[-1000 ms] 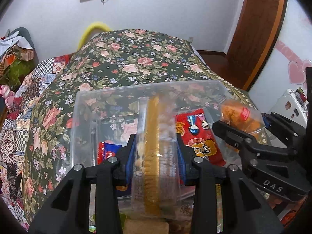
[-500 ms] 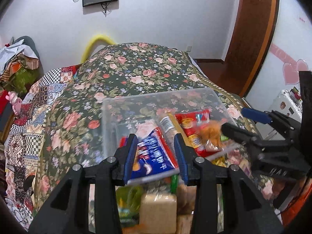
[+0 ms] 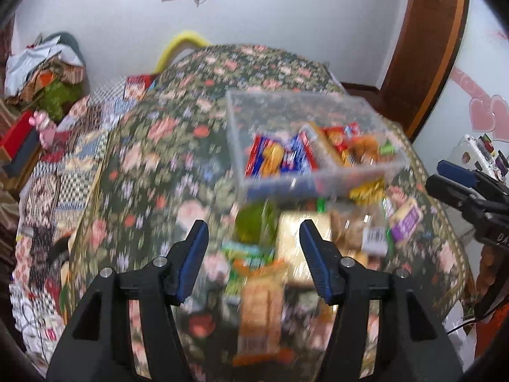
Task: Organize snacks
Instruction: 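Grasp the cracker pack with the right tool while the left tool grasps the biscuit pack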
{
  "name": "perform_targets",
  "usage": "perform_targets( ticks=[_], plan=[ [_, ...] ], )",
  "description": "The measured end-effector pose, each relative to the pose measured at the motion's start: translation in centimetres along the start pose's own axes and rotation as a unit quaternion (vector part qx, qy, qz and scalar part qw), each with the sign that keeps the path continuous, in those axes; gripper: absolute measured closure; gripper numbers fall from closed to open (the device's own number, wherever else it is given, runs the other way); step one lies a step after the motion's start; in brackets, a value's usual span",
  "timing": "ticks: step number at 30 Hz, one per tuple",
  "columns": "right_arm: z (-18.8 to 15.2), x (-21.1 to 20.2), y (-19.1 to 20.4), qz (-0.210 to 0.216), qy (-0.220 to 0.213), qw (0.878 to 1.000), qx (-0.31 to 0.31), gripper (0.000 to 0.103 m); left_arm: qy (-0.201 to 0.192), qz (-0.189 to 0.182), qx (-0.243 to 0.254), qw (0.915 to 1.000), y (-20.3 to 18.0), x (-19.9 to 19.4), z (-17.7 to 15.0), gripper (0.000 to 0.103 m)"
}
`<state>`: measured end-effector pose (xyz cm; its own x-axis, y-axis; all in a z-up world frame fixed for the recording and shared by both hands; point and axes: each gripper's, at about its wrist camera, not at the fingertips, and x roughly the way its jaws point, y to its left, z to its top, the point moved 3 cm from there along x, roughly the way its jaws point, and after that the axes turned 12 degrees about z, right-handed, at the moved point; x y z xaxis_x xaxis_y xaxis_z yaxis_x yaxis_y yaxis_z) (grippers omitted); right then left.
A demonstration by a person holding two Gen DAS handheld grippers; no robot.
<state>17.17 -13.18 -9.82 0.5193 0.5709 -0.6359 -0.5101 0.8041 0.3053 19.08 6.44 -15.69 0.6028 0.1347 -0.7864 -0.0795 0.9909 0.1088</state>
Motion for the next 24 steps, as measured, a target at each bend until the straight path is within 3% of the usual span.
perform_targets(
  ticks=[15, 20, 24],
  plan=[
    [-5.9, 4.4, 4.7, 0.034, 0.073, 0.996, 0.035, 0.03, 0.038, -0.033, 0.01, 0.9987, -0.1, 0.9, -7.0, 0.044],
    [-6.4, 6.4, 5.3, 0.034, 0.096, 0.994, 0.041, 0.03, 0.042, -0.035, 0.01, 0.9985, -0.4, 1.7, -7.7, 0.044],
    [-6.7, 7.6, 5.3, 0.033, 0.111, 0.992, 0.047, 0.03, 0.045, -0.027, 0.01, 0.9986, -0.4, 2.5, -7.9, 0.052]
  ],
)
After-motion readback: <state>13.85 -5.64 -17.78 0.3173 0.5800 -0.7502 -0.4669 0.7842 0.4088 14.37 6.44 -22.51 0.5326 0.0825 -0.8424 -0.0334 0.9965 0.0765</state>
